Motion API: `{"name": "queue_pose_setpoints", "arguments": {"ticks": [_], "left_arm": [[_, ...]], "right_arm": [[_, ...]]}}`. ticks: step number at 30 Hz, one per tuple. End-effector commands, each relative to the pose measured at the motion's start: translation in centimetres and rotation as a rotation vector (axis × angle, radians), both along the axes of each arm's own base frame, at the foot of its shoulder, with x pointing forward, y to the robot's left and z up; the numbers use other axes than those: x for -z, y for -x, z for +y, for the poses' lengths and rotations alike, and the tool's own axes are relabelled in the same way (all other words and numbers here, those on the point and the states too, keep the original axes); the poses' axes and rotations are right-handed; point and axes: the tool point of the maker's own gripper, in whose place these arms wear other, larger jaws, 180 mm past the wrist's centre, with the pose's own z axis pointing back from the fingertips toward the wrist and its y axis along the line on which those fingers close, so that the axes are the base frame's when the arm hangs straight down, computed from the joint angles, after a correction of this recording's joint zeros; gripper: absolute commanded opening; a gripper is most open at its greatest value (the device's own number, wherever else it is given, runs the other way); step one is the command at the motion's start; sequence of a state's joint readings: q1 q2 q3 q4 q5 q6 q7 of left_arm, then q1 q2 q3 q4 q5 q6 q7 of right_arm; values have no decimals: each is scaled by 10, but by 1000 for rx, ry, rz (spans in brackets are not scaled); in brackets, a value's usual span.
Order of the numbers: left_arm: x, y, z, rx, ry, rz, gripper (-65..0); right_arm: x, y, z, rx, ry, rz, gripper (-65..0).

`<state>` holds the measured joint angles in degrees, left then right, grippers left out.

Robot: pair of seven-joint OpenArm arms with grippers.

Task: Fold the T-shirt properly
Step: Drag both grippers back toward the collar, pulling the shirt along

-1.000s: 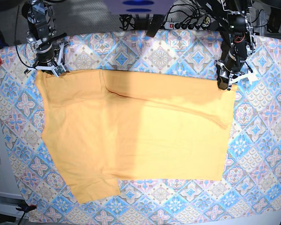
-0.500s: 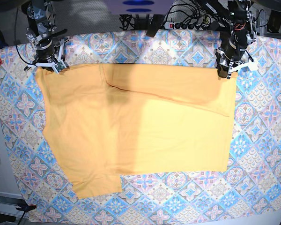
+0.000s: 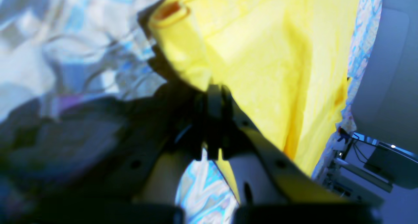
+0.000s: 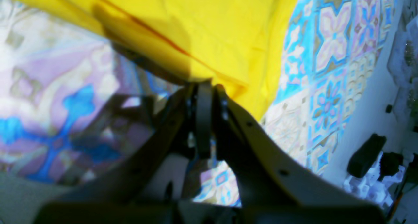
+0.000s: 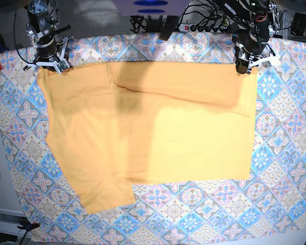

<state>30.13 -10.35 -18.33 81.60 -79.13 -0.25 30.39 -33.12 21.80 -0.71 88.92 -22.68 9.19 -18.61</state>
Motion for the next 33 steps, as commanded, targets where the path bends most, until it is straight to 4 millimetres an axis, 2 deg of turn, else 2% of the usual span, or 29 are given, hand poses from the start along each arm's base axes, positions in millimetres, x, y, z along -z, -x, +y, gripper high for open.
{"name": "queue_pose_setpoints", "arguments": {"ticks": [1,9,15,22,27,33], "left_arm": [[0,8,4,9,-21,19,-650],[6,31,4,9,-19,66,-650],[-10,33,-1,42,-37,41,-650],[-9,44,1,40,-41,61,-650],[-6,52,0,44,-38,81,-650],[-5,64,1,43,-39,105,-650]], "right_arm": [[-7,-3,-7,-4,19,-21,-650],[-5,12,-4,-10,17,5,-650],[-2,25,-4,-11,16,33,-650],[-2,38,-2,-17,13,54,-650],[-3,49,-12,3,32,70,-650],[-1,57,-13,3,33,88,-650]]}}
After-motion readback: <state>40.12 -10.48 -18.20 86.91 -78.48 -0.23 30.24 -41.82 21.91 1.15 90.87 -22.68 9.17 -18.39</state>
